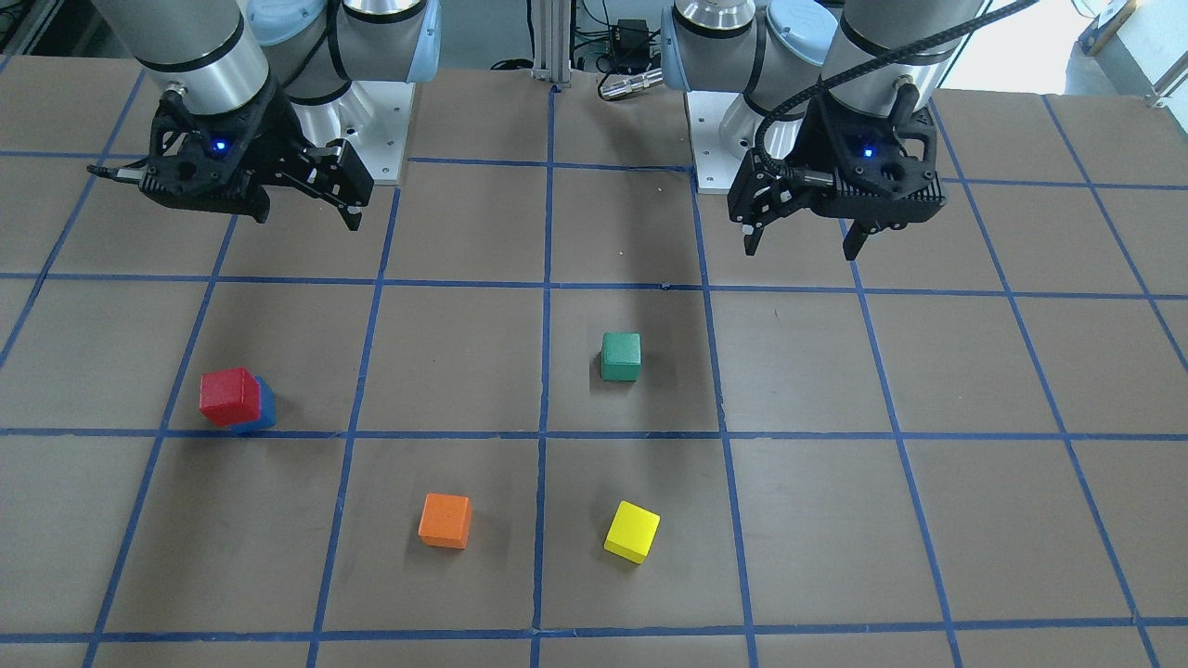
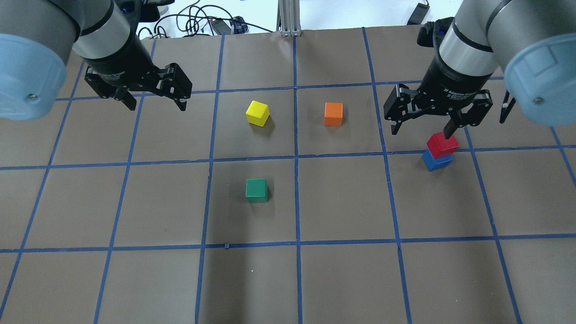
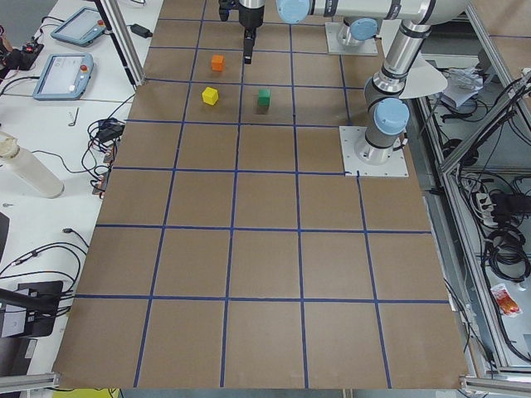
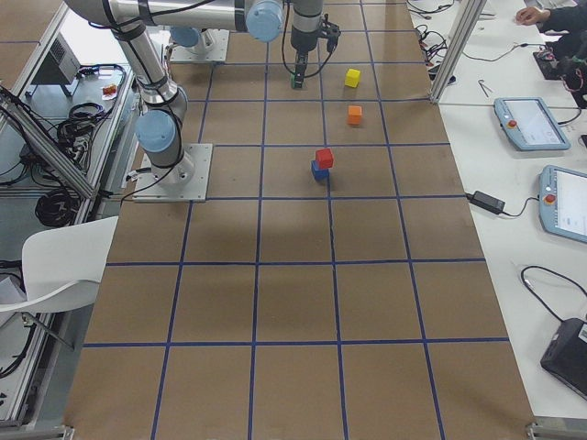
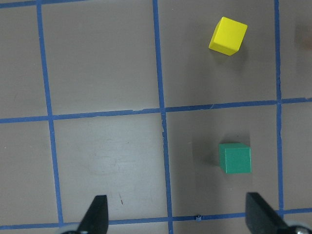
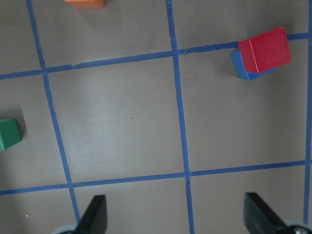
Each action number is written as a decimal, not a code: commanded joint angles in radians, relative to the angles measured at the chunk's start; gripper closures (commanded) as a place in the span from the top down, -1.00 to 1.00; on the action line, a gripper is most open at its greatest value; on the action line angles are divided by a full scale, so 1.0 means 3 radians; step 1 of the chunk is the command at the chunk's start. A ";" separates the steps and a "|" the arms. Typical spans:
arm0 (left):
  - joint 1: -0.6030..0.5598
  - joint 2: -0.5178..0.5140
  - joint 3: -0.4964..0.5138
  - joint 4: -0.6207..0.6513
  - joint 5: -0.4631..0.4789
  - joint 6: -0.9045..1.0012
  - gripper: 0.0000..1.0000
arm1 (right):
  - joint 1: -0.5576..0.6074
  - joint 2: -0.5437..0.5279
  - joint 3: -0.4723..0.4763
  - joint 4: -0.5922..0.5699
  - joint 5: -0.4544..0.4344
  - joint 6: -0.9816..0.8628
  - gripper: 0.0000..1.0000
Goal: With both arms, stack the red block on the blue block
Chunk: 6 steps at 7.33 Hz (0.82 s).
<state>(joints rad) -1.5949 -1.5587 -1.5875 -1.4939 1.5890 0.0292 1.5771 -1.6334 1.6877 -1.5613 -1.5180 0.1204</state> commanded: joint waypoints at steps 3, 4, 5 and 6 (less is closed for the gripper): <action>-0.0001 -0.0010 -0.0006 0.0004 -0.0005 -0.0005 1.00 | 0.0010 -0.0017 0.0025 0.0009 -0.0028 -0.0083 1.00; -0.0001 -0.0004 -0.0006 0.0004 -0.0005 -0.0005 1.00 | -0.0006 -0.0011 0.0004 -0.0031 -0.0089 -0.0464 1.00; -0.0001 -0.0010 -0.0006 0.0004 0.0001 -0.0005 1.00 | -0.0011 -0.0016 0.0004 -0.0052 -0.0201 -0.0746 1.00; -0.0001 -0.0004 -0.0006 -0.0001 0.0001 0.0000 1.00 | -0.0016 -0.0016 0.0004 -0.0052 -0.0212 -0.0759 1.00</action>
